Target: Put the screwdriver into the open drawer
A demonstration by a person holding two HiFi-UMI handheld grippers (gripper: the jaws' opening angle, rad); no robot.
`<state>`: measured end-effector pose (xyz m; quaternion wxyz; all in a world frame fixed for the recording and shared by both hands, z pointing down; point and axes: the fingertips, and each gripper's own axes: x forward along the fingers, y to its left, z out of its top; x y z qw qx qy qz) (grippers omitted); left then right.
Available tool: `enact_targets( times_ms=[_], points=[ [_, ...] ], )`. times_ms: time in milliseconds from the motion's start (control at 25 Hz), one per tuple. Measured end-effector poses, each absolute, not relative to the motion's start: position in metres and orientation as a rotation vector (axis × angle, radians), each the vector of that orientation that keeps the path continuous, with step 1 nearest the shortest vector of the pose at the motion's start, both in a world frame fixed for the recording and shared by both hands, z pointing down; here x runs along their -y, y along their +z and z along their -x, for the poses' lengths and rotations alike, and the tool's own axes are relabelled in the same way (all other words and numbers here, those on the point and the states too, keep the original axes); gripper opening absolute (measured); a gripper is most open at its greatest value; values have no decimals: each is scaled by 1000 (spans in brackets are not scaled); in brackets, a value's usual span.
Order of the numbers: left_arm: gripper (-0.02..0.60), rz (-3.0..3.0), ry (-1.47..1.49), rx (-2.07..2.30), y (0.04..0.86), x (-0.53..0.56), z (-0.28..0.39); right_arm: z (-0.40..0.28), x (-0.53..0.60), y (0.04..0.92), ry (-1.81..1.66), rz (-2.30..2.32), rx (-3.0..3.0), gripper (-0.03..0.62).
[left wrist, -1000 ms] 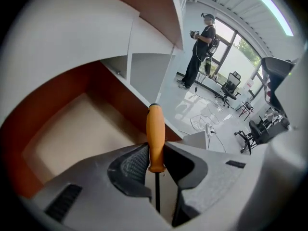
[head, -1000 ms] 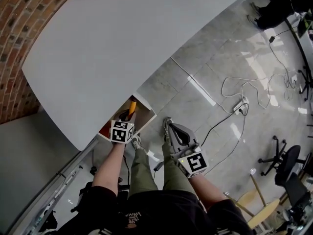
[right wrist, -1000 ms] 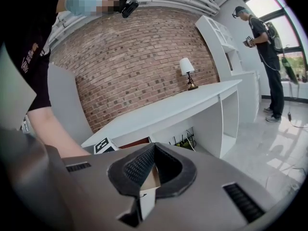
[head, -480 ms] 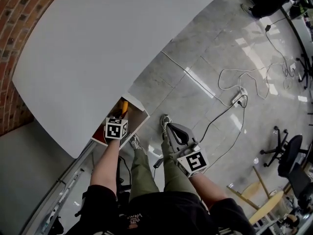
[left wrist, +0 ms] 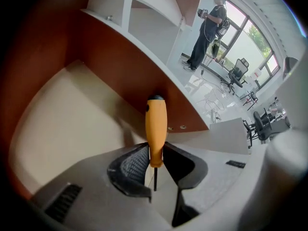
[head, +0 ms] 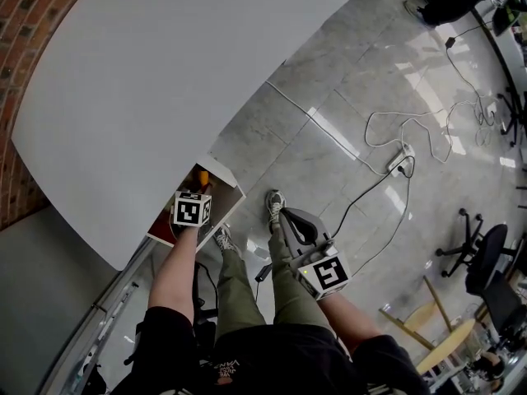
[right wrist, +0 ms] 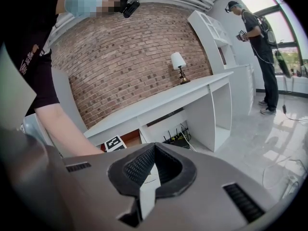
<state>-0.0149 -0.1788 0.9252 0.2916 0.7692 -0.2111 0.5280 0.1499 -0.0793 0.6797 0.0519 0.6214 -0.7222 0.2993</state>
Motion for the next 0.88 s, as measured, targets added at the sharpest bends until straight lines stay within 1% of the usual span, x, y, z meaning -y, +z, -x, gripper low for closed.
enact_targets(
  times_ms=[320, 880],
  points=[
    [92, -1988, 1480, 587, 940, 184, 21, -154, 77, 686, 939, -1887, 2184, -6],
    [95, -1997, 1474, 607, 936, 187, 24, -157, 73, 688, 963, -1893, 2161, -6]
  ],
)
